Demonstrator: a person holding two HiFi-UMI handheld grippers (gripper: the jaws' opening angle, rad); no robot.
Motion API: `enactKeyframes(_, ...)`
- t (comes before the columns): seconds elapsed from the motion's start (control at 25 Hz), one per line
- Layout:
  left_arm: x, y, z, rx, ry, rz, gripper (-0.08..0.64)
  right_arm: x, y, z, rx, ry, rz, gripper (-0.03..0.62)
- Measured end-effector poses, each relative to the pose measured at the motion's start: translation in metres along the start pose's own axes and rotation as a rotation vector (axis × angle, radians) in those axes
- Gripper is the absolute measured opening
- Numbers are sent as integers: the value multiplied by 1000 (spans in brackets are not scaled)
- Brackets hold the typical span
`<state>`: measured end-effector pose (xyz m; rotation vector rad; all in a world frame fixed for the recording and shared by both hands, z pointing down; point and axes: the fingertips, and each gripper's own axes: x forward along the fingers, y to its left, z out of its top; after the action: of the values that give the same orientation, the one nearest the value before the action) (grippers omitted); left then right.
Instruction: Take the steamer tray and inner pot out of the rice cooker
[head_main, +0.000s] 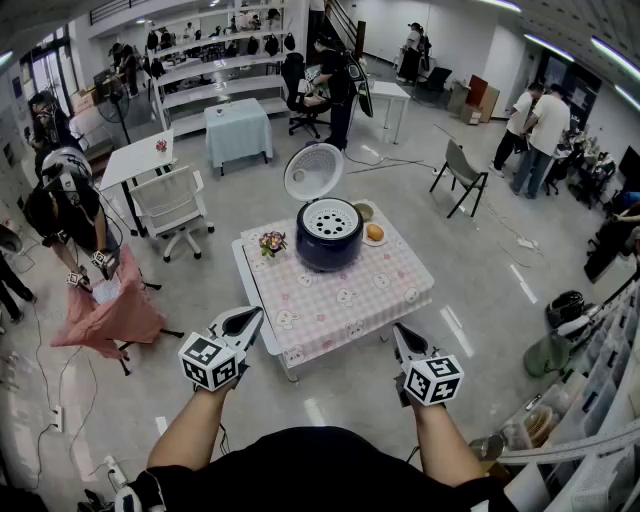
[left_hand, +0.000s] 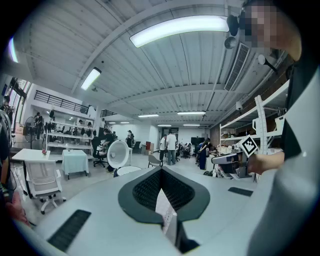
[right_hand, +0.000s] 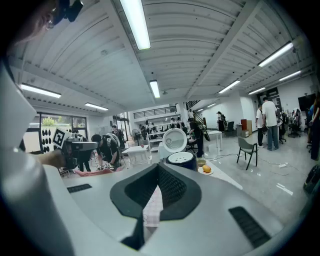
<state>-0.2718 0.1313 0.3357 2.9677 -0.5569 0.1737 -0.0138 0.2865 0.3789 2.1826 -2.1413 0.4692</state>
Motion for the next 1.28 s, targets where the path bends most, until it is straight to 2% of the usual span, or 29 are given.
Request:
enactKeyframes(0.36, 12, -16, 5, 13, 5, -1, 20, -15, -22, 2, -11, -11, -18, 3)
enactKeyframes(0.64, 21, -26, -1, 4, 12, 24, 21, -21, -33, 7, -21, -37, -14, 5)
enactKeyframes(0.88, 28, -36, -6, -3, 17, 60, 23, -27, -46, 1, -48, -7, -9, 17)
enactKeyframes(1.0, 33, -46, -12, 0, 21, 72, 55, -33, -57, -4, -45, -3, 10, 55)
enactKeyframes(1.08, 36, -53, -17, 5, 27, 78, 147, -36, -63, -6, -57, -5, 21, 78)
enactKeyframes(1.28, 38, -60, -19, 4, 22, 99, 250, -40, -70, 0, -59, -16, 69, 242)
